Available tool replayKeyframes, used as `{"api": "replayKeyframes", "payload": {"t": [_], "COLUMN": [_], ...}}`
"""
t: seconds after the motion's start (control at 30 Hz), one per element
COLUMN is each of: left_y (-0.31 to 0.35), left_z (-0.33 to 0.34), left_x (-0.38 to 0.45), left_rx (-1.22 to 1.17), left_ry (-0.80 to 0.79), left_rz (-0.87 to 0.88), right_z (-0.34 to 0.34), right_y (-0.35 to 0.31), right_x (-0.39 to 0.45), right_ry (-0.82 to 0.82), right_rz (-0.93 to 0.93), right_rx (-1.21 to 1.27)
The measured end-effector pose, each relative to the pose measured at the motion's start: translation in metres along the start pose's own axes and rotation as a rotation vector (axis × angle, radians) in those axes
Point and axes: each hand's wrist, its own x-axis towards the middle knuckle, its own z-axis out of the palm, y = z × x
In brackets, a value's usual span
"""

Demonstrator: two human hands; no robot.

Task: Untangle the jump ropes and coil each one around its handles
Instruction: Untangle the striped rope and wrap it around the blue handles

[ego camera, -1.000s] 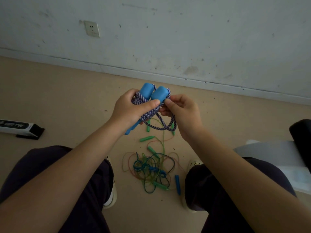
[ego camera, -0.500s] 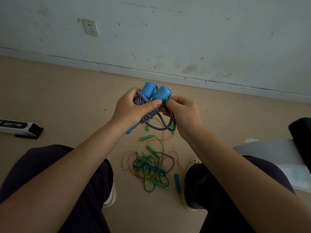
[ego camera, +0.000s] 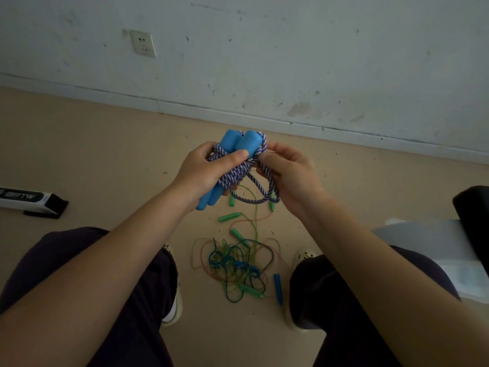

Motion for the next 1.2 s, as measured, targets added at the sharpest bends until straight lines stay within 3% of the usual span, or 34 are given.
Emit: {"api": "replayKeyframes", "payload": {"t": [0.4,0.6,0.97,1.2], "left_y": [0.0052,0.0075,0.0047,0.0019], "left_z": [-0.0040,-0.0024,-0.0061,-0.0087], "left_x": [-0.0005,-0.0029,-0.0017,-0.0004], "left_rx": [-0.150,-0.078,0.029,0.223], "left_ry": [-0.015,-0.122,-0.125,-0.108], "left_rz": [-0.056,-0.132,-0.127,-0.135], "right_z": [-0.0020,-0.0079,-0.0072,-0.0086], "right_y": [-0.0013,-0.0053,-0.0030,-0.0033], "right_x": [0.0018,0.0038,0.0049,0.0025], "right_ry": [-0.090,-0.082,-0.008,-0.146], "right_rz": [0.012,-0.048,-0.046,-0.152], "right_rx": [-0.021,-0.078,-0.152,-0.498]}}
